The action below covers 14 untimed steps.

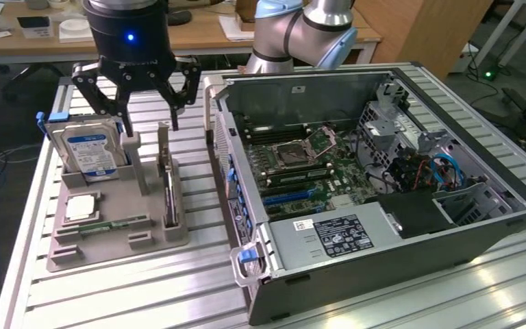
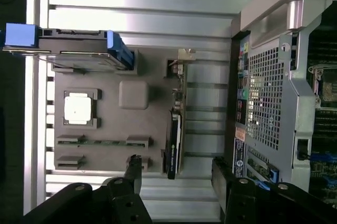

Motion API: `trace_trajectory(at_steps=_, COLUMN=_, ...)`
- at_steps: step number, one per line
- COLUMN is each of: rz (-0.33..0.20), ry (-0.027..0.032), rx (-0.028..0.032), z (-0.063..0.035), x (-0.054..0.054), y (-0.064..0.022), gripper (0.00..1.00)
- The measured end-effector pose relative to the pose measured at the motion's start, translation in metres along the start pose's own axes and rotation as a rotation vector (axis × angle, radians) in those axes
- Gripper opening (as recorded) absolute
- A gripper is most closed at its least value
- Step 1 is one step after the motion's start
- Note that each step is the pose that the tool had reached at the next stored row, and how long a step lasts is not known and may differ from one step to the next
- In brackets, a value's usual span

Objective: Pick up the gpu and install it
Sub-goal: 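Pick up the gpu and move the gpu toward the slot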

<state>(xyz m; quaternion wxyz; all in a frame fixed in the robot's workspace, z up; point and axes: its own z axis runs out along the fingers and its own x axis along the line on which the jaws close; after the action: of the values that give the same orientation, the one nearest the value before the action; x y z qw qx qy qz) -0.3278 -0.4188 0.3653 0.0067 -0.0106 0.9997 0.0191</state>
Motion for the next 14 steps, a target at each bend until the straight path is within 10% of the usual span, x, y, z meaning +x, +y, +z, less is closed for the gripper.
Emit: trace_trajectory(at_steps=14, rz=0.002, ry=0.0001, rx=0.0066, z=0.0232, x=0.000, y=0.0078, gripper=0.65)
